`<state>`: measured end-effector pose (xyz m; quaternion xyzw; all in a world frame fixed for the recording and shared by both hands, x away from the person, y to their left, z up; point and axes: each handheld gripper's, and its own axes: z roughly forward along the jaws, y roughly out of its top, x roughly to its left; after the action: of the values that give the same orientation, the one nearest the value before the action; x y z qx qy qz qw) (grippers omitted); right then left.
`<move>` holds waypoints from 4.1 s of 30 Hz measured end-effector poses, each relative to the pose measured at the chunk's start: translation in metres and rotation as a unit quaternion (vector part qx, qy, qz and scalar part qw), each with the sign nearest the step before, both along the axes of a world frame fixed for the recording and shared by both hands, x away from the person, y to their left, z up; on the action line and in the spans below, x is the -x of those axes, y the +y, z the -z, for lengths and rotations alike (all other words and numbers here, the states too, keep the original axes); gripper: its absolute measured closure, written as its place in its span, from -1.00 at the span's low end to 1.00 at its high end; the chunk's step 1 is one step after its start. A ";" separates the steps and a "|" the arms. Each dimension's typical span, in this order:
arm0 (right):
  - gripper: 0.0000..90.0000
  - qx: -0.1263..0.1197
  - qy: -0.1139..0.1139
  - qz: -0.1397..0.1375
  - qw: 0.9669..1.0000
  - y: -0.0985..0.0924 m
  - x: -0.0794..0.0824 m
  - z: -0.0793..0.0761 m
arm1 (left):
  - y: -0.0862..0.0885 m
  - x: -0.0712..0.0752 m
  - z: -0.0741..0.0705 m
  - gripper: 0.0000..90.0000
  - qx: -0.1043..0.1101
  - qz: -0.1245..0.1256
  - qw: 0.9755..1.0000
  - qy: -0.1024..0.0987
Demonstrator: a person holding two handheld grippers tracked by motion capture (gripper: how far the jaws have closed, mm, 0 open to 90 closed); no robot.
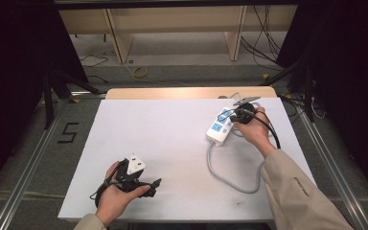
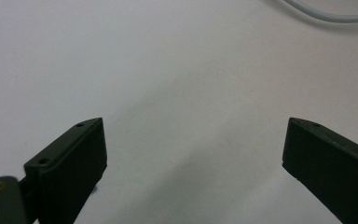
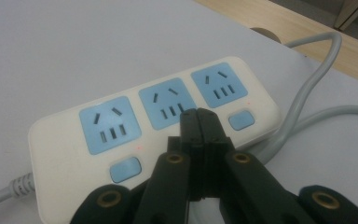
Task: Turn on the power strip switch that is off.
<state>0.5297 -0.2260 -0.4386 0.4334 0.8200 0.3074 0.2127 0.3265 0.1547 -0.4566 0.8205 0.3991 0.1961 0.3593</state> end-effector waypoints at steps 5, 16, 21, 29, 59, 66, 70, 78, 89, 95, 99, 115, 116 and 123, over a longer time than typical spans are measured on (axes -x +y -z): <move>1.00 0.002 0.006 0.001 1.000 0.002 -0.002 0.003 | 0.000 0.000 0.000 -0.87 0.000 0.000 1.000 0.000; 1.00 0.009 0.014 -0.003 1.000 0.007 -0.006 0.005 | 0.000 0.000 0.000 -0.87 0.000 0.001 1.000 0.000; 1.00 0.012 0.017 -0.004 1.000 0.010 -0.008 0.005 | 0.001 0.000 0.000 -0.87 -0.003 0.003 1.000 0.001; 1.00 0.018 0.020 -0.003 1.000 0.012 -0.011 0.006 | 0.001 0.000 0.000 -0.87 -0.002 0.002 1.000 0.000; 1.00 0.026 0.038 0.002 0.999 0.012 -0.014 0.008 | 0.000 0.000 0.000 -0.87 -0.002 0.003 1.000 0.000; 1.00 0.030 0.041 0.001 0.999 0.013 -0.014 0.008 | 0.000 0.000 0.000 -0.87 -0.001 0.003 1.000 0.000; 1.00 0.027 0.045 0.004 0.999 0.013 -0.015 0.008 | 0.000 0.000 0.000 -0.87 -0.001 0.003 1.000 0.000; 1.00 0.022 0.050 0.010 0.998 0.013 -0.015 0.008 | 0.000 0.001 -0.001 -0.87 -0.003 0.004 1.000 0.000; 1.00 0.018 0.059 0.013 0.998 0.012 -0.017 0.008 | 0.000 0.001 -0.001 -0.87 -0.004 0.005 1.000 0.000; 1.00 0.017 0.064 0.016 0.998 0.012 -0.018 0.007 | 0.000 0.001 0.000 -0.87 -0.003 0.005 1.000 0.000; 1.00 0.012 0.066 0.018 0.998 0.012 -0.018 0.007 | 0.001 0.001 -0.001 -0.87 -0.003 0.005 1.000 -0.001; 1.00 0.021 0.074 0.022 0.997 0.014 -0.020 0.006 | 0.000 0.002 -0.001 -0.87 -0.003 0.005 1.000 0.001; 1.00 0.022 0.074 0.021 0.997 0.014 -0.020 0.006 | 0.000 0.002 -0.001 -0.87 -0.003 0.005 1.000 0.000; 1.00 0.024 0.075 0.023 0.997 0.015 -0.020 0.006 | 0.000 0.002 0.000 -0.87 -0.002 0.005 1.000 0.000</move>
<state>0.5497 -0.2109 -0.4445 0.4689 0.8306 0.2491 0.1681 0.3247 0.1547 -0.4562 0.8234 0.3943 0.1949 0.3586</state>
